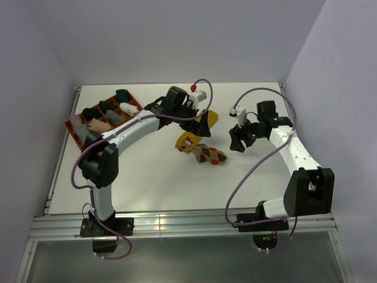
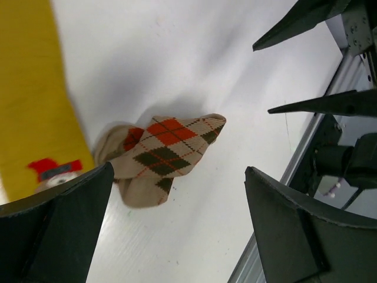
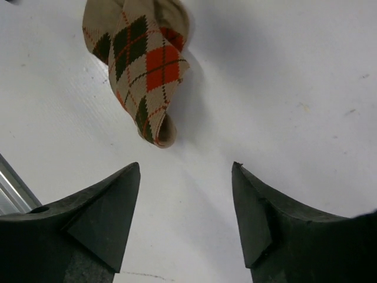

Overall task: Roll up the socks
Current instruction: Roll the sock at the center of the board, then reset both arms

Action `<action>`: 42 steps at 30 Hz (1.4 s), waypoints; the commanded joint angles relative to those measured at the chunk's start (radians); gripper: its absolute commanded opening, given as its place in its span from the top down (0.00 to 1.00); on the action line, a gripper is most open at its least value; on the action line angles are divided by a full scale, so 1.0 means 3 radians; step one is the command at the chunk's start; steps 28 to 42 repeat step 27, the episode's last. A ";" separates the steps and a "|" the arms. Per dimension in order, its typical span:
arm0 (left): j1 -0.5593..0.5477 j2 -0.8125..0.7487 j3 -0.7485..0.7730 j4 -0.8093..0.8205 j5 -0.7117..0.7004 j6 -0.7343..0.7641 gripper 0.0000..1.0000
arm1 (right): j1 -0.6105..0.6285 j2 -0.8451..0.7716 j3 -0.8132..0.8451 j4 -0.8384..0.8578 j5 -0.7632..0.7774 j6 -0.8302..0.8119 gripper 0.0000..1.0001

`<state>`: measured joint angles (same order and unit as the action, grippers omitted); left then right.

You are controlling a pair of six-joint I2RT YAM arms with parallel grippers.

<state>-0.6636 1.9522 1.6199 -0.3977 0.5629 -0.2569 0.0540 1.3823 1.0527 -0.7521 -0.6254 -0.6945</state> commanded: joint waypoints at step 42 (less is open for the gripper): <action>0.0003 -0.2442 -0.1411 0.0022 -0.1615 -0.0018 0.01 | -0.0502 -0.1243 0.0275 0.0303 0.0356 0.1333 0.00</action>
